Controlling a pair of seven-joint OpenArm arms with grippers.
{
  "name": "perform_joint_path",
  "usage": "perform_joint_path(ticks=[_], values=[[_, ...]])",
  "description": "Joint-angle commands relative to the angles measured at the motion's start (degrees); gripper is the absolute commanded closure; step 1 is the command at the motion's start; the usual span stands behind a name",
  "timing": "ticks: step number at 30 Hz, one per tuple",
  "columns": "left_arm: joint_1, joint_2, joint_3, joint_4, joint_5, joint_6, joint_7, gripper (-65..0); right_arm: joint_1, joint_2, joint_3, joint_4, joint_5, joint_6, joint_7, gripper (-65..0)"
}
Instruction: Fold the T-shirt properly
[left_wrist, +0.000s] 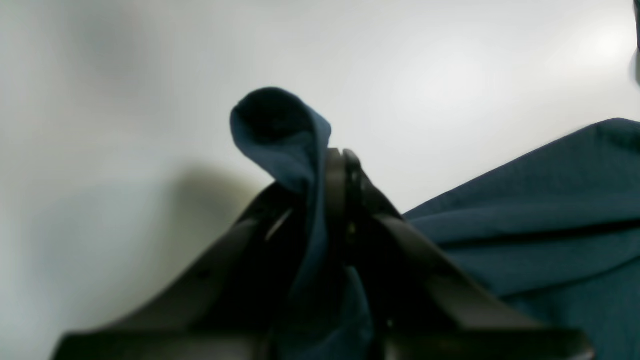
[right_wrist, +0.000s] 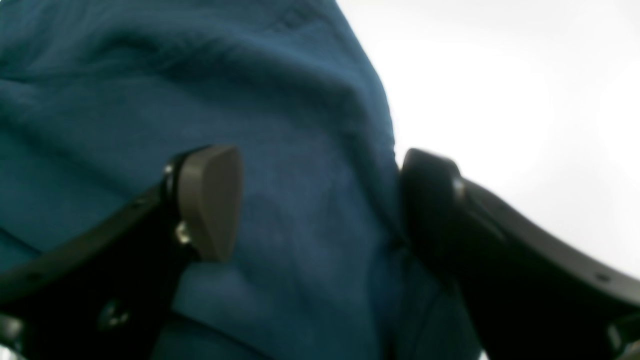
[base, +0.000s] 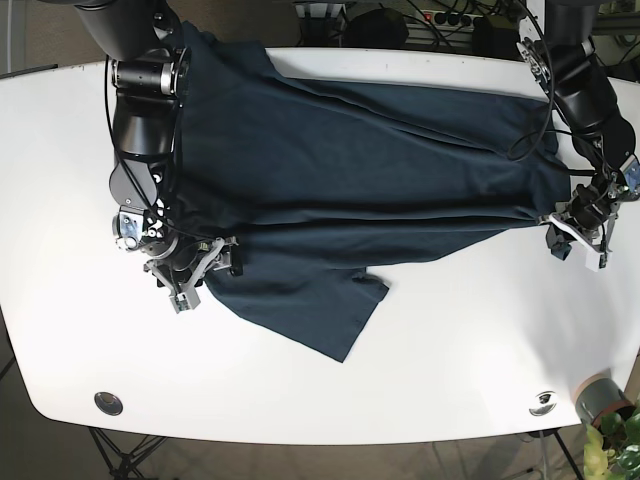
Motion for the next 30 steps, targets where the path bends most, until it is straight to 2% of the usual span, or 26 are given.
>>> perform_joint_path(ticks=[1,5,9,11,14,17,20,25,30], values=[[-1.42,-1.44,-0.12,1.03,-0.99,-0.19,-1.26,0.0,0.65,-1.22,-0.15,0.48,-0.68,0.35,-1.71,-47.2],[-1.42,-1.44,-0.12,1.03,-0.99,-0.19,-1.26,0.0,-0.23,-1.66,-0.24,0.39,-0.77,0.35,-1.71,-47.2],[-1.33,-1.44,-0.21,1.03,-0.99,-0.19,-1.26,0.0,-0.5,-1.75,-3.66,0.39,-0.68,-0.09,-1.53,-45.3],[-1.25,-1.44,-0.3,1.03,-0.99,-0.19,-1.26,0.0,-0.67,-1.66,-4.46,0.39,-0.59,-0.09,-1.27,-39.2],[-1.16,-1.44,-0.3,1.03,-0.99,-0.19,-1.26,0.0,-1.11,-1.66,-4.37,0.3,-0.59,-0.18,-0.92,-23.6],[-1.16,-1.44,-0.3,1.03,-0.99,-0.19,-1.26,0.0,-1.03,-1.49,-4.46,0.3,-0.68,-0.18,0.14,-11.3],[-1.25,-1.44,-0.3,1.03,-0.99,-0.19,-1.26,0.0,-0.94,-1.4,-4.46,0.3,-0.77,-0.26,0.23,-1.4],[-1.51,-1.44,-0.12,1.12,-0.99,-0.19,-1.26,0.0,-0.94,-0.35,-4.46,2.5,-0.77,-0.26,-0.21,-1.7],[-2.65,-1.44,-0.04,1.56,-0.99,-0.19,-1.26,0.0,-1.2,0.89,-4.28,9.71,-0.24,-0.26,-4.61,-1.7]])
